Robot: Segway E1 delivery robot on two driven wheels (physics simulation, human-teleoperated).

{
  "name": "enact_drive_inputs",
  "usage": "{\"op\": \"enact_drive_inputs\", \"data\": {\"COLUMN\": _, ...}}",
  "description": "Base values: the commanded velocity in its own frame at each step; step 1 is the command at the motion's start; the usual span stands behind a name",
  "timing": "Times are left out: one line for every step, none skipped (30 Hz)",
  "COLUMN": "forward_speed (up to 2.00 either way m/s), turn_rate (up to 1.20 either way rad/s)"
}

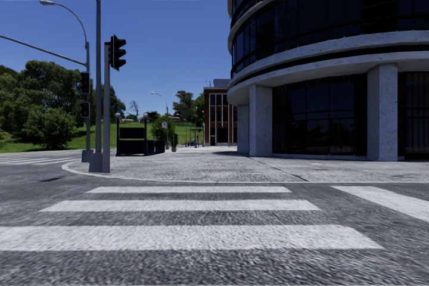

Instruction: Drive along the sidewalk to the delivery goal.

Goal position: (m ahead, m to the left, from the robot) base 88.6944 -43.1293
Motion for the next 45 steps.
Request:
{"op": "enact_drive_inputs", "data": {"forward_speed": 2.00, "turn_rate": 0.00}}
{"op": "enact_drive_inputs", "data": {"forward_speed": 2.00, "turn_rate": 0.00}}
{"op": "enact_drive_inputs", "data": {"forward_speed": 2.00, "turn_rate": 0.00}}
{"op": "enact_drive_inputs", "data": {"forward_speed": 2.00, "turn_rate": 0.00}}
{"op": "enact_drive_inputs", "data": {"forward_speed": 2.00, "turn_rate": 0.00}}
{"op": "enact_drive_inputs", "data": {"forward_speed": 2.00, "turn_rate": 0.00}}
{"op": "enact_drive_inputs", "data": {"forward_speed": 2.00, "turn_rate": 0.00}}
{"op": "enact_drive_inputs", "data": {"forward_speed": 2.00, "turn_rate": 0.00}}
{"op": "enact_drive_inputs", "data": {"forward_speed": 2.00, "turn_rate": 0.00}}
{"op": "enact_drive_inputs", "data": {"forward_speed": 2.00, "turn_rate": 0.00}}
{"op": "enact_drive_inputs", "data": {"forward_speed": 2.00, "turn_rate": 0.00}}
{"op": "enact_drive_inputs", "data": {"forward_speed": 2.00, "turn_rate": 0.00}}
{"op": "enact_drive_inputs", "data": {"forward_speed": 2.00, "turn_rate": 0.00}}
{"op": "enact_drive_inputs", "data": {"forward_speed": 2.00, "turn_rate": 0.00}}
{"op": "enact_drive_inputs", "data": {"forward_speed": 2.00, "turn_rate": 0.00}}
{"op": "enact_drive_inputs", "data": {"forward_speed": 2.00, "turn_rate": 0.00}}
{"op": "enact_drive_inputs", "data": {"forward_speed": 2.00, "turn_rate": 0.00}}
{"op": "enact_drive_inputs", "data": {"forward_speed": 2.00, "turn_rate": 0.00}}
{"op": "enact_drive_inputs", "data": {"forward_speed": 2.00, "turn_rate": 0.00}}
{"op": "enact_drive_inputs", "data": {"forward_speed": 2.00, "turn_rate": 0.00}}
{"op": "enact_drive_inputs", "data": {"forward_speed": 2.00, "turn_rate": 0.00}}
{"op": "enact_drive_inputs", "data": {"forward_speed": 2.00, "turn_rate": 0.00}}
{"op": "enact_drive_inputs", "data": {"forward_speed": 2.00, "turn_rate": 0.00}}
{"op": "enact_drive_inputs", "data": {"forward_speed": 2.00, "turn_rate": 0.00}}
{"op": "enact_drive_inputs", "data": {"forward_speed": 2.00, "turn_rate": 0.00}}
{"op": "enact_drive_inputs", "data": {"forward_speed": 2.00, "turn_rate": 0.00}}
{"op": "enact_drive_inputs", "data": {"forward_speed": 2.00, "turn_rate": 0.00}}
{"op": "enact_drive_inputs", "data": {"forward_speed": 2.00, "turn_rate": 0.00}}
{"op": "enact_drive_inputs", "data": {"forward_speed": 2.00, "turn_rate": 0.00}}
{"op": "enact_drive_inputs", "data": {"forward_speed": 2.00, "turn_rate": 0.00}}
{"op": "enact_drive_inputs", "data": {"forward_speed": 2.00, "turn_rate": 0.00}}
{"op": "enact_drive_inputs", "data": {"forward_speed": 2.00, "turn_rate": 0.00}}
{"op": "enact_drive_inputs", "data": {"forward_speed": 2.00, "turn_rate": 0.00}}
{"op": "enact_drive_inputs", "data": {"forward_speed": 2.00, "turn_rate": 0.00}}
{"op": "enact_drive_inputs", "data": {"forward_speed": 2.00, "turn_rate": 0.00}}
{"op": "enact_drive_inputs", "data": {"forward_speed": 2.00, "turn_rate": 0.00}}
{"op": "enact_drive_inputs", "data": {"forward_speed": 2.00, "turn_rate": 0.00}}
{"op": "enact_drive_inputs", "data": {"forward_speed": 2.00, "turn_rate": 0.00}}
{"op": "enact_drive_inputs", "data": {"forward_speed": 2.00, "turn_rate": 0.00}}
{"op": "enact_drive_inputs", "data": {"forward_speed": 2.00, "turn_rate": 0.00}}
{"op": "enact_drive_inputs", "data": {"forward_speed": 2.00, "turn_rate": 0.00}}
{"op": "enact_drive_inputs", "data": {"forward_speed": 2.00, "turn_rate": 0.00}}
{"op": "enact_drive_inputs", "data": {"forward_speed": 2.00, "turn_rate": 0.00}}
{"op": "enact_drive_inputs", "data": {"forward_speed": 2.00, "turn_rate": 0.00}}
{"op": "enact_drive_inputs", "data": {"forward_speed": 2.00, "turn_rate": 0.00}}
